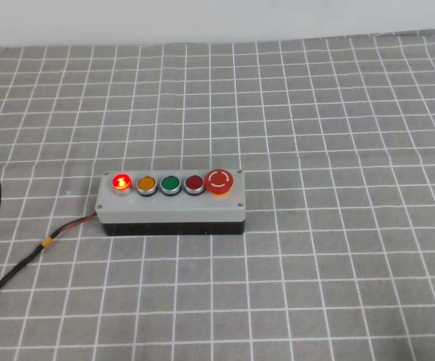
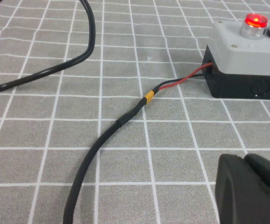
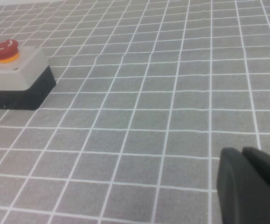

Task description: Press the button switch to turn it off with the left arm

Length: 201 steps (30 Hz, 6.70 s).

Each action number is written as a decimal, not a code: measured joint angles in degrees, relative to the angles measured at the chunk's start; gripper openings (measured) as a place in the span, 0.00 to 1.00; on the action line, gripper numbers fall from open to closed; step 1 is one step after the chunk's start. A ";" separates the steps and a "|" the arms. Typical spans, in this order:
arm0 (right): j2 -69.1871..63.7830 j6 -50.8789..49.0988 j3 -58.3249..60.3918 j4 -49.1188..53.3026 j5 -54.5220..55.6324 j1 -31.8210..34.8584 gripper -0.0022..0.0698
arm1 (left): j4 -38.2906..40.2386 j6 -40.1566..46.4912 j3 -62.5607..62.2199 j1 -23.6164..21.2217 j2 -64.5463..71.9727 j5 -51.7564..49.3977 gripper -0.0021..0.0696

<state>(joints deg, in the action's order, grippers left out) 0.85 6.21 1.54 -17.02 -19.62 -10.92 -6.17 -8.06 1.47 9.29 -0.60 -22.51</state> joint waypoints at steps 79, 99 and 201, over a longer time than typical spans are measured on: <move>0.00 0.00 0.00 0.00 0.00 0.00 0.01 | -5.91 16.12 -43.03 0.00 56.61 -33.88 0.02; 0.00 0.00 0.00 0.00 0.00 0.00 0.01 | 13.31 18.40 -87.49 -1.79 95.04 -44.14 0.02; 0.00 0.00 0.00 0.00 0.00 0.00 0.01 | -8.75 -10.72 -24.48 5.00 25.14 -8.13 0.02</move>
<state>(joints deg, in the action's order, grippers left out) 0.85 6.21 1.54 -17.02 -19.62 -10.92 -14.93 -18.78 -23.01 14.29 24.55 -30.63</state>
